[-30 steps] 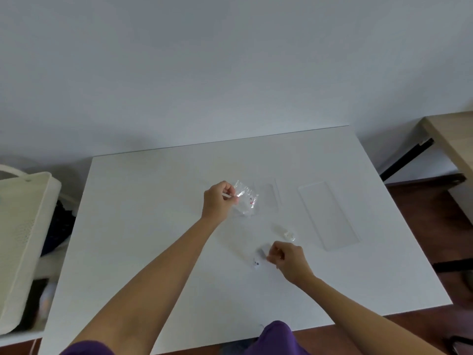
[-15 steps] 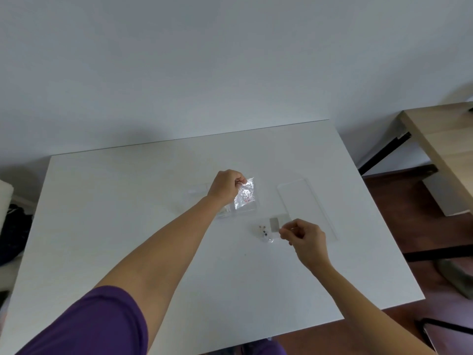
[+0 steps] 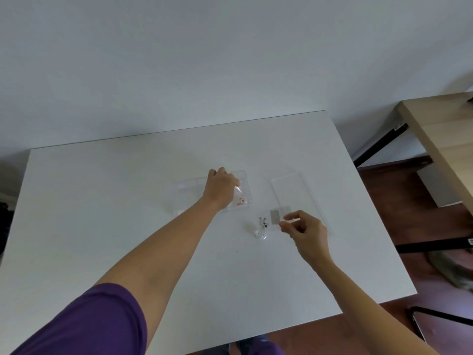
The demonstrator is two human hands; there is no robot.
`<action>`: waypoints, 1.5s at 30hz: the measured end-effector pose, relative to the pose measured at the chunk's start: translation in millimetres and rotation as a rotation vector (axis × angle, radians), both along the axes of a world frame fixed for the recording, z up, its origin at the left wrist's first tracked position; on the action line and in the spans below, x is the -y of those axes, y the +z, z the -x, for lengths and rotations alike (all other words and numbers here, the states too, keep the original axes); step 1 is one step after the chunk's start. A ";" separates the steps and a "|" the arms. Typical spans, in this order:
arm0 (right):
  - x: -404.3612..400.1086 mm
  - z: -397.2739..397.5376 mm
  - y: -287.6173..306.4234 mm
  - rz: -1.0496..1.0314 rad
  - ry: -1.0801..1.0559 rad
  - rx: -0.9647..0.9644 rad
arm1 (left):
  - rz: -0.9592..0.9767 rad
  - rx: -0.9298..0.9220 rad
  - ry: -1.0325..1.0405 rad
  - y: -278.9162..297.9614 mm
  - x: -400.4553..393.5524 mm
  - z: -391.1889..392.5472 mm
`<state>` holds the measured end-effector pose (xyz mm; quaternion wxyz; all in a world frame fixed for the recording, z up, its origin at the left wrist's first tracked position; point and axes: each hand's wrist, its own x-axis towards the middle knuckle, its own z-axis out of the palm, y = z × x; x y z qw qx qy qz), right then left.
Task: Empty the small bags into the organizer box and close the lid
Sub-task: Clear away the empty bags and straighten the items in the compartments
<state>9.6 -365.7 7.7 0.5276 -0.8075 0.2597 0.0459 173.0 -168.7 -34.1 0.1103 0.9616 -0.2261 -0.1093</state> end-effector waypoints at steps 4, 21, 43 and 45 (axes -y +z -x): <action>0.4 -15.5 3.5 0.072 0.031 0.048 | 0.101 0.096 0.001 0.2 -15.0 14.5; -66.5 -142.1 -4.9 0.609 0.629 0.080 | 0.266 -0.170 0.316 2.4 -133.5 33.9; -70.3 -133.2 -20.2 0.944 0.606 0.208 | 0.252 -0.058 0.212 7.6 -141.0 38.0; -64.0 -115.8 -23.5 0.872 0.530 0.272 | 0.222 -0.070 0.195 5.3 -142.3 42.1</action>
